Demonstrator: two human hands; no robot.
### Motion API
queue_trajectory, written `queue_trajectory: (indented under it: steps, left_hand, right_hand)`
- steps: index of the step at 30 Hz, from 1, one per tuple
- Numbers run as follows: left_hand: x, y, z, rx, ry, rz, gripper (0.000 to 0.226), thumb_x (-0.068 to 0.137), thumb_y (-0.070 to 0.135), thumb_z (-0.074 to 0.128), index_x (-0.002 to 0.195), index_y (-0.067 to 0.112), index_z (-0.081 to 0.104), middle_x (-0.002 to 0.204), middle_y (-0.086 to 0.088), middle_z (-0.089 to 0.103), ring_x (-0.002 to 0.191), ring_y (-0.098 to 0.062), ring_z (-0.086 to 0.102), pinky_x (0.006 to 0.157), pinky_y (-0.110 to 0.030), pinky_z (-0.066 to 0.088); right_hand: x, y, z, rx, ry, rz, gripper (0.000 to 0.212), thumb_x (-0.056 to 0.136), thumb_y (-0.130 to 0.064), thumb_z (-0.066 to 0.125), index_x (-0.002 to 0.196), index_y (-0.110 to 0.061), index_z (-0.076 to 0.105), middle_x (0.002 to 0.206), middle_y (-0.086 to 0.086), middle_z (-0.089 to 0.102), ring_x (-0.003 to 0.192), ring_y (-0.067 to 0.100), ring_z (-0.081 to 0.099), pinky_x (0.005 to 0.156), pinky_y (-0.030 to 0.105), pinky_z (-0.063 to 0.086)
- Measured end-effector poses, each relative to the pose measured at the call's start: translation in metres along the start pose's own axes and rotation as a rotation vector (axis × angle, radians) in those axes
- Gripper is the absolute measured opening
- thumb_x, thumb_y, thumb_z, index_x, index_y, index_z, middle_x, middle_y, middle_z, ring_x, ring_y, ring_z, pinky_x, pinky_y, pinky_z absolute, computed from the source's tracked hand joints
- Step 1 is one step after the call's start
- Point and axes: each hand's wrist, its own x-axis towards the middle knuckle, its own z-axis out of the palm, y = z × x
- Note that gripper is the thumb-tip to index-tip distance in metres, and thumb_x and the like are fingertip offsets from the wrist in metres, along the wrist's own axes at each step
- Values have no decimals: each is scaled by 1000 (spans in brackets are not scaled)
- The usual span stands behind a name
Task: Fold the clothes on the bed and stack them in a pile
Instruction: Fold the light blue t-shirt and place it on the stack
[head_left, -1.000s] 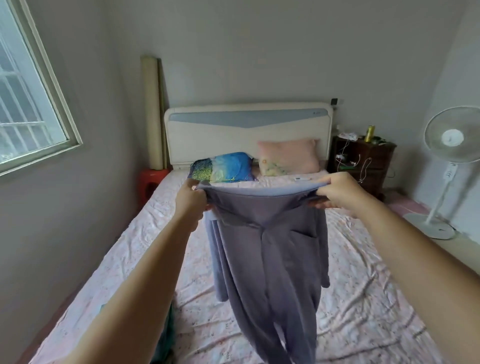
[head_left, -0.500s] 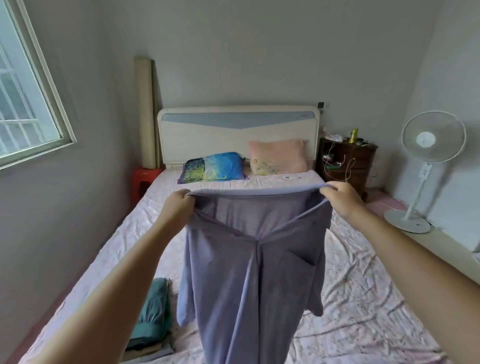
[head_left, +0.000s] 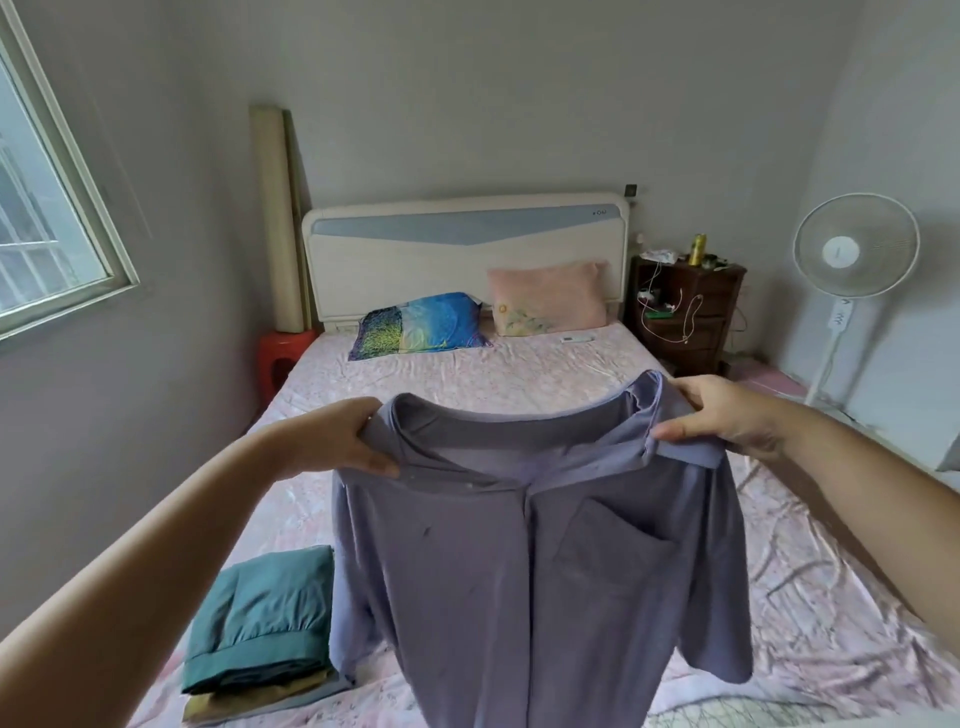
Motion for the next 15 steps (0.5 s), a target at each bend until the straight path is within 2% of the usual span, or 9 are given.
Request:
queue_trajectory:
  steps: [2, 4, 6, 7, 9, 11, 13, 15]
  left_hand:
    - [0, -5, 2, 43, -11, 5, 48, 51, 39, 72, 87, 11, 57, 90, -9, 63, 82, -19, 56, 81, -42, 50]
    - [3, -10, 6, 12, 89, 37, 31, 63, 33, 64, 83, 10, 58, 86, -10, 62, 79, -18, 53, 79, -42, 49]
    - [9, -13, 15, -81, 245, 61, 26, 77, 29, 63, 83, 4, 54, 82, -13, 58, 77, -20, 49, 72, -44, 45]
    - [11, -12, 21, -127, 325, 69, 22, 84, 23, 61, 79, 5, 50, 77, -11, 52, 74, -20, 45, 68, -41, 41]
    - [14, -6, 32, -165, 481, 87, 26, 90, 15, 57, 70, 12, 41, 69, -2, 42, 67, -16, 38, 63, -34, 32]
    - [13, 3, 40, -147, 600, 100, 33, 90, 14, 57, 65, 17, 35, 65, 2, 38, 61, -13, 34, 58, -31, 29]
    - [7, 3, 41, -82, 676, 137, 39, 88, 16, 61, 61, 18, 31, 60, 2, 35, 59, -15, 32, 56, -28, 28]
    - [-2, -4, 35, 30, 692, 162, 47, 82, 23, 68, 58, 17, 28, 53, 2, 31, 52, -15, 28, 52, -29, 27]
  right_hand:
    - [-5, 6, -6, -45, -12, -6, 83, 36, -46, 89, 103, -4, 62, 89, -2, 73, 83, 6, 67, 69, 16, 52]
    - [-6, 12, -6, -89, 53, -44, 73, 40, -51, 87, 95, -9, 64, 86, -5, 72, 77, -2, 63, 69, 13, 51]
    - [-4, 16, 2, -78, 175, -130, 30, 71, -22, 78, 95, -14, 61, 92, 0, 67, 71, -10, 60, 67, 7, 47]
    - [-3, 17, 7, -98, 275, -175, 18, 80, -9, 68, 92, -18, 59, 91, 1, 64, 70, -9, 59, 67, 6, 45]
    - [3, 22, 15, -200, 438, -245, 24, 85, -3, 60, 80, -25, 54, 78, -5, 56, 70, 0, 52, 64, 8, 40]
    - [8, 25, 19, -266, 498, -260, 26, 86, -4, 59, 71, -22, 48, 68, -5, 46, 68, 7, 43, 62, 16, 34]
    - [7, 22, 15, -345, 532, -249, 23, 85, -7, 62, 70, -16, 48, 63, -2, 42, 65, 11, 40, 60, 21, 30]
    - [0, 16, 2, -514, 602, -299, 28, 82, -8, 66, 68, -22, 46, 59, -4, 41, 62, 11, 40, 57, 26, 28]
